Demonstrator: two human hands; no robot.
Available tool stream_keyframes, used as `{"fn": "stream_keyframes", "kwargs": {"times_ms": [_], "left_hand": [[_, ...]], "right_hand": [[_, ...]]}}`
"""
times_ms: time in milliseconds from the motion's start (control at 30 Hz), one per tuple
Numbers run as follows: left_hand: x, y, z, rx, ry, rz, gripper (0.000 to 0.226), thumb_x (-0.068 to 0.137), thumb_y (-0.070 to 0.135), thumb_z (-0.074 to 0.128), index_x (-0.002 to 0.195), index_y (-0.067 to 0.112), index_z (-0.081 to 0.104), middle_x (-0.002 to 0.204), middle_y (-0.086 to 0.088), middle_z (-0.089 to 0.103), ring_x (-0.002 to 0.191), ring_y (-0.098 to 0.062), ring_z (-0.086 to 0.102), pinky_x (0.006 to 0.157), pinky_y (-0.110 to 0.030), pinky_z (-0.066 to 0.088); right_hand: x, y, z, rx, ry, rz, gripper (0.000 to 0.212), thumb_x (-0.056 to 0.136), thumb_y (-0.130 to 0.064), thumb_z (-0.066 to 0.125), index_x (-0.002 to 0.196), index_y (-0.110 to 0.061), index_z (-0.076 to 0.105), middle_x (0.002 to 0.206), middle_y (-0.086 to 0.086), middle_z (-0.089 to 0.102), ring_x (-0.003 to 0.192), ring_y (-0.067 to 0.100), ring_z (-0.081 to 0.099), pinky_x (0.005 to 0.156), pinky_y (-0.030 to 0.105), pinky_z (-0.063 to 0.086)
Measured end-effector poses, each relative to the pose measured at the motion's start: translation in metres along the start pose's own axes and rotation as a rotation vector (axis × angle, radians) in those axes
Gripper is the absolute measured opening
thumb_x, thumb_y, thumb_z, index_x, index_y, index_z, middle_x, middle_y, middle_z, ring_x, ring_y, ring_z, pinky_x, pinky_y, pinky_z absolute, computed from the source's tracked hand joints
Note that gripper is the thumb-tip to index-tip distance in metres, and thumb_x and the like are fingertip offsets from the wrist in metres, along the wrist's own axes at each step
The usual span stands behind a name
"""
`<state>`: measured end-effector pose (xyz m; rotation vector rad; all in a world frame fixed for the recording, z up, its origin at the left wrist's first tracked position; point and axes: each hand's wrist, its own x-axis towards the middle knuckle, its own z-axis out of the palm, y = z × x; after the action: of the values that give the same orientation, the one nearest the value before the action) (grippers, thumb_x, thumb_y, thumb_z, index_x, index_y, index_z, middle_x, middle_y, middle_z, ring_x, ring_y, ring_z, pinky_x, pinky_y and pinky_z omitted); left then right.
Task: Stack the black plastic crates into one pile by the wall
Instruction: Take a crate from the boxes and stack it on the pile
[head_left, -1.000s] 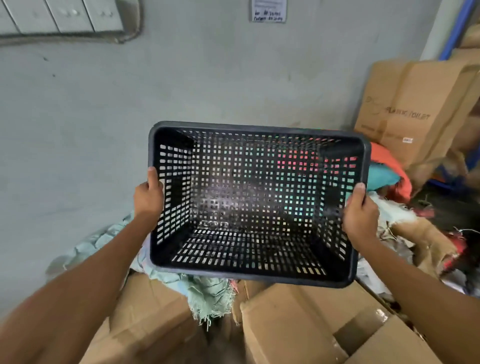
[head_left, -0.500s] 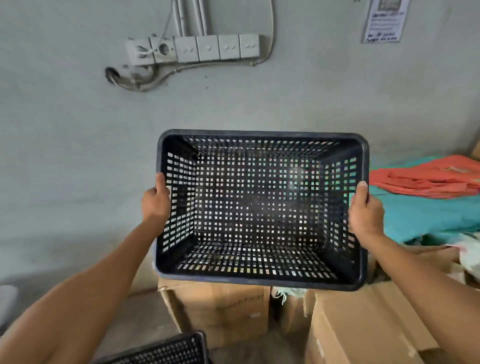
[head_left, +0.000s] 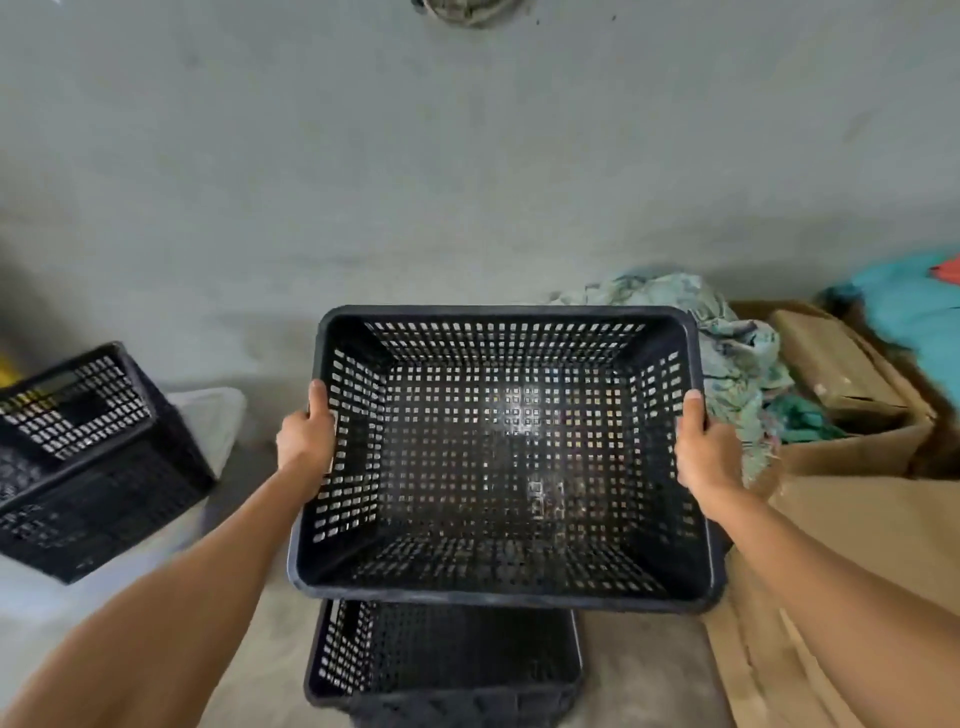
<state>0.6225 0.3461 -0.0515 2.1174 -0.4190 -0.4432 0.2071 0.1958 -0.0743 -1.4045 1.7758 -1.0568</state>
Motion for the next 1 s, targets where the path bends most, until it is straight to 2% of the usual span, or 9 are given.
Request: {"fn": "stream_keyframes", "kwargs": {"times_ms": [167,267,367,500,633,733,833,900,1000], "left_hand": [[0.009,-0.061,-0.006,0.101,-0.015,-0.120,0.101,0.084,0.081,0.022,0.119,-0.003,0.065,0.119,-0.025,0.066,0.109,-0.043,0.062,0.099,-0.052,0.047],[0.016,-0.086,-0.009,0.119,-0.038,-0.190,0.108,0.076,0.087,0.020,0.115,-0.002,0.067,0.114,-0.023,0.068,0.105,-0.042,0.064,0.098,-0.051,0.049],[0.033,-0.110,-0.008,0.107,-0.072,-0.269,0.118,0.062,0.094,0.017,0.114,0.000,0.067,0.110,-0.020,0.070,0.101,-0.041,0.067,0.096,-0.050,0.051],[0.044,-0.128,-0.009,0.121,-0.079,-0.330,0.091,0.080,0.084,0.027,0.093,0.005,0.069,0.089,-0.011,0.066,0.078,-0.036,0.067,0.077,-0.037,0.051],[0.062,-0.146,-0.011,0.079,-0.129,-0.332,0.066,0.091,0.071,0.035,0.066,0.014,0.060,0.058,-0.004,0.049,0.046,-0.023,0.043,0.065,-0.032,0.041],[0.079,-0.164,-0.011,0.065,-0.187,-0.317,0.055,0.097,0.056,0.040,0.082,0.008,0.064,0.059,-0.004,0.050,0.047,-0.023,0.044,0.058,-0.030,0.039],[0.079,-0.179,-0.011,0.099,-0.246,-0.273,0.038,0.100,0.037,0.043,0.108,0.003,0.058,0.076,-0.007,0.061,0.059,-0.024,0.056,0.054,-0.029,0.044],[0.076,-0.181,-0.012,0.065,-0.282,-0.262,0.034,0.102,0.033,0.041,0.113,0.004,0.053,0.080,-0.009,0.061,0.061,-0.025,0.058,0.053,-0.030,0.046],[0.074,-0.181,-0.015,0.060,-0.339,-0.248,0.032,0.104,0.035,0.036,0.114,0.007,0.047,0.083,-0.013,0.060,0.059,-0.026,0.057,0.050,-0.032,0.049]], "right_hand": [[0.004,0.050,0.048,-0.068,-0.141,0.137,0.091,0.059,-0.102,0.012,0.063,-0.021,0.053,0.077,0.018,0.057,0.071,0.033,0.056,0.064,0.047,0.049],[-0.002,0.065,0.068,-0.083,-0.197,0.217,0.109,0.051,-0.105,0.014,0.084,-0.015,0.065,0.082,0.010,0.054,0.075,0.025,0.048,0.051,0.032,0.030],[-0.005,0.076,0.090,-0.105,-0.244,0.264,0.116,0.051,-0.105,0.015,0.092,-0.010,0.067,0.083,0.010,0.057,0.075,0.026,0.050,0.051,0.030,0.030],[-0.025,0.059,0.111,-0.151,-0.318,0.311,0.082,0.085,-0.081,0.031,0.095,-0.007,0.066,0.085,0.014,0.063,0.070,0.030,0.058,0.056,0.036,0.044],[-0.035,0.051,0.130,-0.166,-0.352,0.365,0.065,0.095,-0.066,0.036,0.094,-0.007,0.063,0.077,0.010,0.058,0.059,0.027,0.053,0.049,0.033,0.042],[-0.042,0.054,0.142,-0.173,-0.412,0.406,0.058,0.100,-0.057,0.036,0.114,-0.005,0.059,0.069,0.010,0.053,0.052,0.024,0.047,0.048,0.033,0.040],[-0.046,0.071,0.153,-0.238,-0.397,0.392,0.071,0.093,-0.065,0.032,0.140,-0.013,0.039,0.100,0.016,0.063,0.076,0.030,0.059,0.069,0.042,0.053],[-0.045,0.092,0.157,-0.306,-0.359,0.347,0.061,0.090,-0.065,0.032,0.138,-0.027,0.034,0.113,0.011,0.063,0.089,0.035,0.065,0.082,0.051,0.055],[-0.066,0.080,0.144,-0.361,-0.328,0.226,0.038,0.099,-0.050,0.033,0.137,-0.054,0.024,0.108,0.005,0.066,0.087,0.036,0.068,0.081,0.057,0.057]]}}
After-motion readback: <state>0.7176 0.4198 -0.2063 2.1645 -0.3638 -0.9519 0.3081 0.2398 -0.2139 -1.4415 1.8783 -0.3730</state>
